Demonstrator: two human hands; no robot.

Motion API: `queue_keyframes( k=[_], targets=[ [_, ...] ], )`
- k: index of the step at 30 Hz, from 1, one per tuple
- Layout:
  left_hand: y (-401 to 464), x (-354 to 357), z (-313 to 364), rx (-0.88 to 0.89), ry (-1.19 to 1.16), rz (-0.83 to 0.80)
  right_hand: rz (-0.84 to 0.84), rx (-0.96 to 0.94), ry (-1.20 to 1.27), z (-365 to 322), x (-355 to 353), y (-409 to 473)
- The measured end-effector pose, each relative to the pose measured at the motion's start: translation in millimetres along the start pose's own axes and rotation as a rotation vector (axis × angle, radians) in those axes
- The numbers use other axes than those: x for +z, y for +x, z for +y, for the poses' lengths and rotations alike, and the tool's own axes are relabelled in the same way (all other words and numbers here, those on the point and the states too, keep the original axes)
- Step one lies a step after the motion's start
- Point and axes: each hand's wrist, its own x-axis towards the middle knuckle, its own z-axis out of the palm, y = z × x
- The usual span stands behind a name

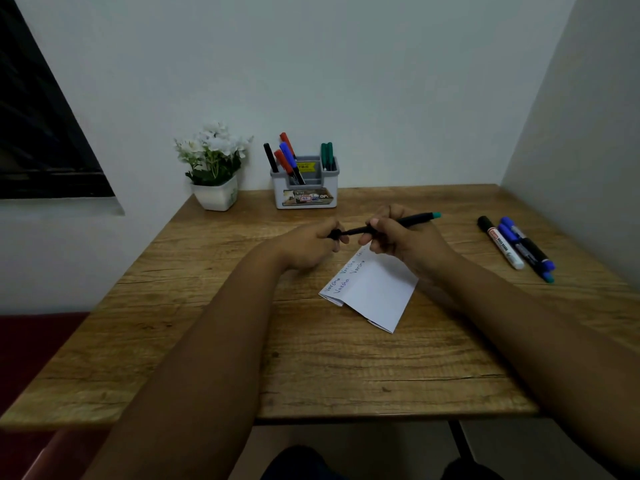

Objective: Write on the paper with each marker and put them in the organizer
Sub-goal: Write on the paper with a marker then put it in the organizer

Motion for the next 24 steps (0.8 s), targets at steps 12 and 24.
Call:
queue_keyframes(
  k=[12, 24],
  targets=[
    [-1, 9, 21, 0.214, 0.14, 0.188, 0.06, -0.135, -0.072, -3, 19, -3],
    [3, -10, 5, 0.169, 0.48, 0.418, 0.031, 0.06, -0.101, -23, -6, 17]
  ],
)
